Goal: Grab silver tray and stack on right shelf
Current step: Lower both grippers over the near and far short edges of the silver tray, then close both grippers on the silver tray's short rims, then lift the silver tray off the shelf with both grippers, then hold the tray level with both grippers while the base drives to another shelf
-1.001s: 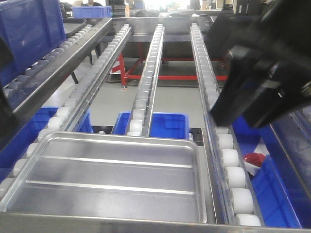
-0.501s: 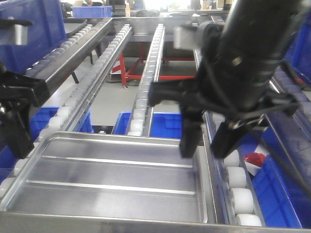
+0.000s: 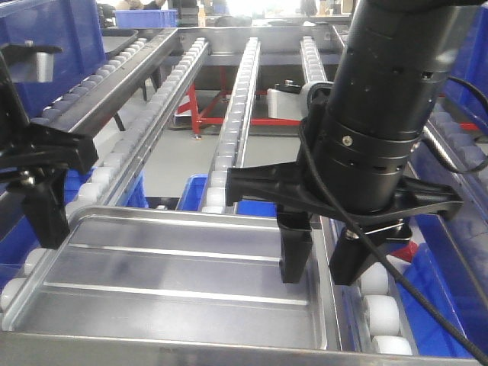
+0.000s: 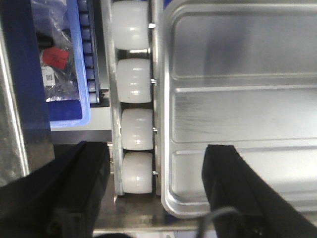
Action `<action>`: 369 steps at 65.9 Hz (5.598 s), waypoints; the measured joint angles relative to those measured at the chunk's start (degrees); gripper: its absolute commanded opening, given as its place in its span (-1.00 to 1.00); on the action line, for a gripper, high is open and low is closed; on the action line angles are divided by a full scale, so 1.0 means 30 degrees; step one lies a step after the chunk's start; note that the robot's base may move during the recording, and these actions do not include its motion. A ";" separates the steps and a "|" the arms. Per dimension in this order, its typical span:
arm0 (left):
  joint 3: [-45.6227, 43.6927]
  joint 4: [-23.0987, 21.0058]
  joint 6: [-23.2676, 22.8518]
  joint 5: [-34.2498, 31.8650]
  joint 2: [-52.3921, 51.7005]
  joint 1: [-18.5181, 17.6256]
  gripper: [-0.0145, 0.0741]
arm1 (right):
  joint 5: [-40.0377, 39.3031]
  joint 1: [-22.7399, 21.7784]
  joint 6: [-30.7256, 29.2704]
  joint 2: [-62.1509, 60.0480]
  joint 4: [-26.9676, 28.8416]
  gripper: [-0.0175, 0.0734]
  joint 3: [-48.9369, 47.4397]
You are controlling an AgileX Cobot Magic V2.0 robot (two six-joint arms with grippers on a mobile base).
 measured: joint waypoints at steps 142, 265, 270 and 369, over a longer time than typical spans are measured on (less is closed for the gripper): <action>-0.2563 -0.0027 -0.0454 0.0658 0.1713 -0.0101 -0.88 | 0.1304 -0.0034 0.0577 -0.0830 -0.2003 -0.49 -0.0917; -0.4287 0.3203 -0.6636 0.4567 -0.3065 -0.6587 -0.88 | 0.6360 0.0368 0.0664 -0.8597 -0.3724 -0.49 -0.0107; -0.4287 0.3203 -0.6636 0.4602 -0.3065 -0.6632 -0.88 | 0.6360 0.0368 0.0664 -0.8597 -0.3724 -0.49 -0.0107; -0.4287 0.3203 -0.6636 0.4706 -0.3095 -0.6632 -0.89 | 0.6318 0.0372 0.0664 -0.8597 -0.3690 -0.49 -0.0107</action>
